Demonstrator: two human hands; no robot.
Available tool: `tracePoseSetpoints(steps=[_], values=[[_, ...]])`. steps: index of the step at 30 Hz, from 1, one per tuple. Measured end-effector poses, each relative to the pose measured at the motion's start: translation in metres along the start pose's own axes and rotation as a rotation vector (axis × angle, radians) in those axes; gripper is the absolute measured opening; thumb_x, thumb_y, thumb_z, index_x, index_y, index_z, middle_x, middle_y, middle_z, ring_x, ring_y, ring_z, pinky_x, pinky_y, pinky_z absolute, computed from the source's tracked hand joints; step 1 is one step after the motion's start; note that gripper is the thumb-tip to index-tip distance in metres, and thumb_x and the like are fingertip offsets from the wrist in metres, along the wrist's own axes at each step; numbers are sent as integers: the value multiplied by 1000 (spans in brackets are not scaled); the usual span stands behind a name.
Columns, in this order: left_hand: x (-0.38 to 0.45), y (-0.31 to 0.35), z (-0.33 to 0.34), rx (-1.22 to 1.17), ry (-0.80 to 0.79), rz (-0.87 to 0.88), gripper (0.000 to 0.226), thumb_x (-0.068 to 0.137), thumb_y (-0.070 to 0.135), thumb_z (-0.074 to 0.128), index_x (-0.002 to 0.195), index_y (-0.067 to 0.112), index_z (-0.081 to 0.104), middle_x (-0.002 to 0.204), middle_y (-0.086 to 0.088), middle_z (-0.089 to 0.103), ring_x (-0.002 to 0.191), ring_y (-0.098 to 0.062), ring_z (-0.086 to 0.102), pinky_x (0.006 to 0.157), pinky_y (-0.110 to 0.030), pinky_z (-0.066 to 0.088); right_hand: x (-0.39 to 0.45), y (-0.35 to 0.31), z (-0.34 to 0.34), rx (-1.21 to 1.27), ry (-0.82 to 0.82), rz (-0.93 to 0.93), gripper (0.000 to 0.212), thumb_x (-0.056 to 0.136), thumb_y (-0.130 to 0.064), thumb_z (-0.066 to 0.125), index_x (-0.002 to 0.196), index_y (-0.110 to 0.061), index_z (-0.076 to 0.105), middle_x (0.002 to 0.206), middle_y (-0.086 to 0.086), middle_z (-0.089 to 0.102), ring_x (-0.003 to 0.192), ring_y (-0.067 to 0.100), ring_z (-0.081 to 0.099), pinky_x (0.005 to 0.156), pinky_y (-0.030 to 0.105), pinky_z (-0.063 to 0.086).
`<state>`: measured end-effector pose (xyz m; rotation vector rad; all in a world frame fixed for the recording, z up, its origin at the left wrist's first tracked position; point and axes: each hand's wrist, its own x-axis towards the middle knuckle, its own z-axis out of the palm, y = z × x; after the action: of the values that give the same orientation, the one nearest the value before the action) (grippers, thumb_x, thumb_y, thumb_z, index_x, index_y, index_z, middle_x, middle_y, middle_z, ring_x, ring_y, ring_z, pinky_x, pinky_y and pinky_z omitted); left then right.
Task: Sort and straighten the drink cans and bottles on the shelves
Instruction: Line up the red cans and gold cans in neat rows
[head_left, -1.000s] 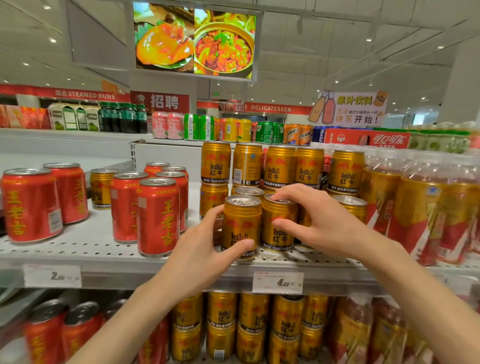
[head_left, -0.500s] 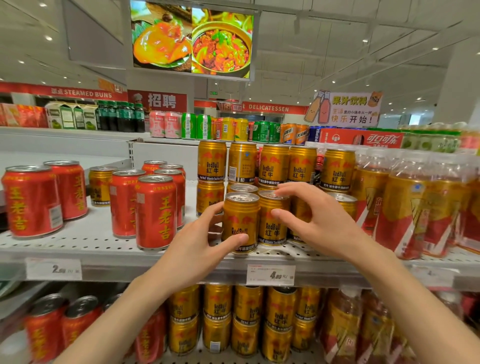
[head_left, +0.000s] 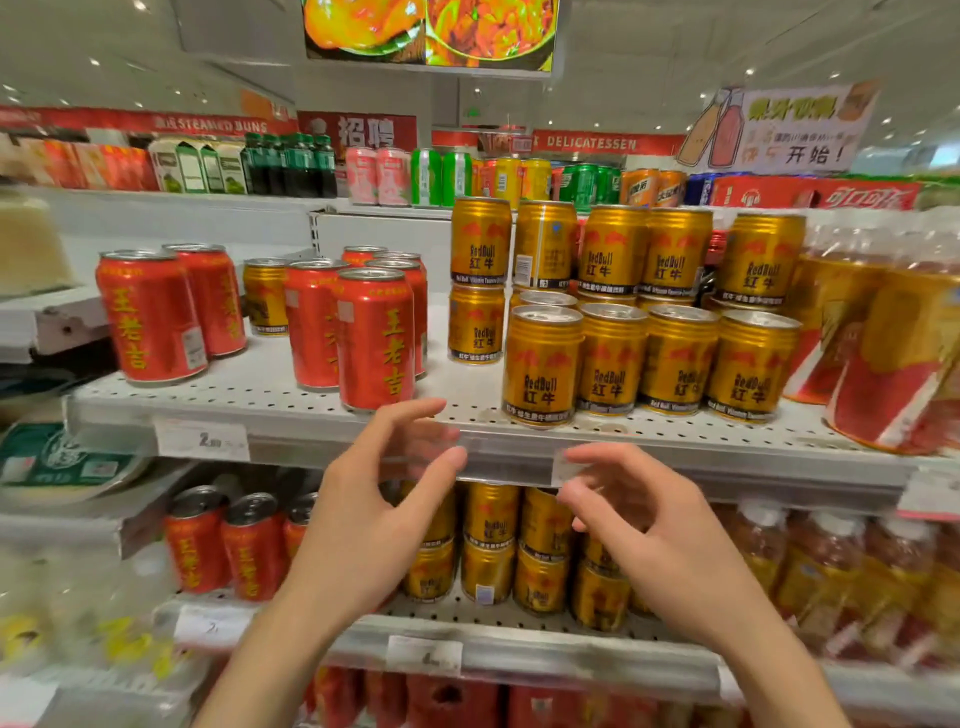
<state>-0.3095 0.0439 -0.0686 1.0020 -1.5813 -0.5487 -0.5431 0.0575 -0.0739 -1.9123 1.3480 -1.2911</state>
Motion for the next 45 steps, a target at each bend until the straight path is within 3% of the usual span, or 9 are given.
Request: tracePoseSetpoints(steps=[6, 17, 21, 24, 27, 32, 37, 41, 45], values=[[-19, -39, -41, -87, -31, -96, 28, 90, 19, 69, 115, 31, 65, 96, 9, 74, 93, -8, 69, 83, -16, 52, -14, -1, 46, 57, 52, 147, 19, 89, -37, 69, 107, -40, 70, 95, -3, 75, 89, 21, 70, 86, 43, 58], [-6, -102, -169, -125, -179, -99, 23, 90, 22, 69, 110, 34, 66, 97, 13, 74, 96, -6, 69, 82, -17, 52, -21, -56, 175, 45, 220, 226, 15, 90, -34, 69, 103, -41, 71, 89, 0, 75, 83, 18, 70, 84, 43, 59], [5, -108, -199, -113, -199, -32, 24, 90, 22, 69, 110, 35, 65, 96, 12, 74, 94, -9, 69, 83, -26, 54, -12, -83, 201, 0, 241, 182, 14, 90, -32, 70, 103, -38, 71, 88, -1, 75, 84, 18, 71, 84, 37, 57], [17, -101, -216, -54, -204, 65, 25, 89, 25, 70, 110, 36, 64, 96, 16, 73, 93, -4, 69, 82, -23, 54, 2, -105, 205, -76, 251, 127, 14, 90, -33, 70, 103, -37, 71, 88, -5, 75, 85, 15, 72, 84, 36, 56], [35, -87, -235, 70, -184, 223, 30, 88, 30, 70, 116, 34, 63, 97, 20, 71, 94, -2, 69, 81, -20, 54, 23, -134, 197, -188, 259, 22, 13, 90, -38, 68, 103, -38, 70, 88, -12, 73, 85, 9, 70, 79, 26, 53], [83, -57, -265, 342, -186, 489, 38, 91, 45, 62, 126, 29, 59, 102, 22, 66, 94, -2, 66, 79, -23, 56, 74, -186, 180, -371, 212, -189, 23, 90, -44, 64, 110, -35, 69, 87, -20, 70, 87, 2, 66, 74, 17, 52], [136, -29, -285, 595, -169, 666, 45, 89, 54, 48, 123, 26, 58, 106, 15, 63, 93, -4, 60, 80, -33, 56, 135, -225, 169, -550, 49, -310, 37, 88, -50, 55, 117, -30, 67, 95, -19, 68, 89, 0, 65, 78, 24, 58], [175, -21, -295, 703, -239, 565, 47, 90, 61, 43, 125, 32, 55, 115, 17, 58, 101, -3, 55, 86, -31, 52, 187, -234, 165, -661, -67, -364, 26, 95, -44, 61, 114, -28, 68, 93, -14, 69, 87, 3, 65, 79, 33, 57], [207, -30, -301, 825, -346, 423, 40, 95, 55, 49, 129, 36, 52, 128, 17, 51, 110, -1, 48, 90, -26, 44, 234, -231, 170, -720, -186, -343, 27, 95, -44, 64, 115, -26, 69, 98, -11, 69, 91, 6, 66, 80, 32, 59]])
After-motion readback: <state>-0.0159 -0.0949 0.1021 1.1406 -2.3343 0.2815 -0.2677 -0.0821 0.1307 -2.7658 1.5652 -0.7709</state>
